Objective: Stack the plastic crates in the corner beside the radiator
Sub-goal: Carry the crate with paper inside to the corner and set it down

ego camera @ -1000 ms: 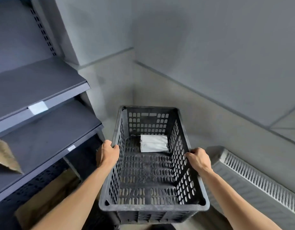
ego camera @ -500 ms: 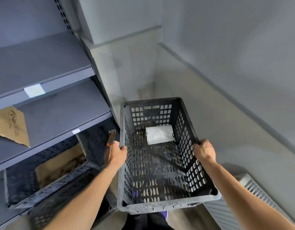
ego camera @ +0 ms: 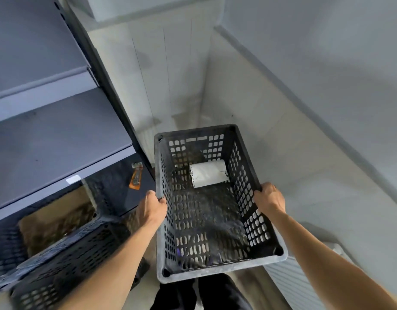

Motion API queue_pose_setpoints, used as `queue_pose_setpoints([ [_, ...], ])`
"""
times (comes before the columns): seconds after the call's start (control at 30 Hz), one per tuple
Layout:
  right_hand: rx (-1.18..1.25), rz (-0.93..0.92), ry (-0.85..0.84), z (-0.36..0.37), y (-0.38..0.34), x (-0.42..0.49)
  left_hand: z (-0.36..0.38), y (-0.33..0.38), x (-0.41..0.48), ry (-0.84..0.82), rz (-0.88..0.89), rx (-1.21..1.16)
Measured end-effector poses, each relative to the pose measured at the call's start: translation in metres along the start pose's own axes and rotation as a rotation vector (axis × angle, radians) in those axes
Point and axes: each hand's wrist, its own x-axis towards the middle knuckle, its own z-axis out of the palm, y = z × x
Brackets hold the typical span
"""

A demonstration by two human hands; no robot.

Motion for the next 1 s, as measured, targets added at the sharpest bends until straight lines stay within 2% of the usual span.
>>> queue_pose_setpoints([
  [0.2, -0.133, -0.023, -0.111, 0.029, 0.002, 0.069, 0.037, 0.006, 0.034, -0.067, -0.074, 0.013],
  [0.33, -0.131, -0.113, -0.170, 0.070, 0.017, 0.125, 0.082, 0.000, 0.059, -0.098, -0.132, 0.058],
  [0.53, -0.167, -0.162, -0.169, 0.133, 0.037, 0.185, 0.158, -0.007, 0.090, -0.094, -0.159, 0.151],
  [0.67, -0.211, -0.199, -0.164, 0.174, 0.042, 0.222, 0.208, -0.017, 0.118, -0.028, -0.179, 0.064],
  [1.0, -0.220, -0.166, -0.236, 0.259, 0.054, 0.294, 0.301, -0.056, 0.167, -0.076, -0.256, 0.040],
])
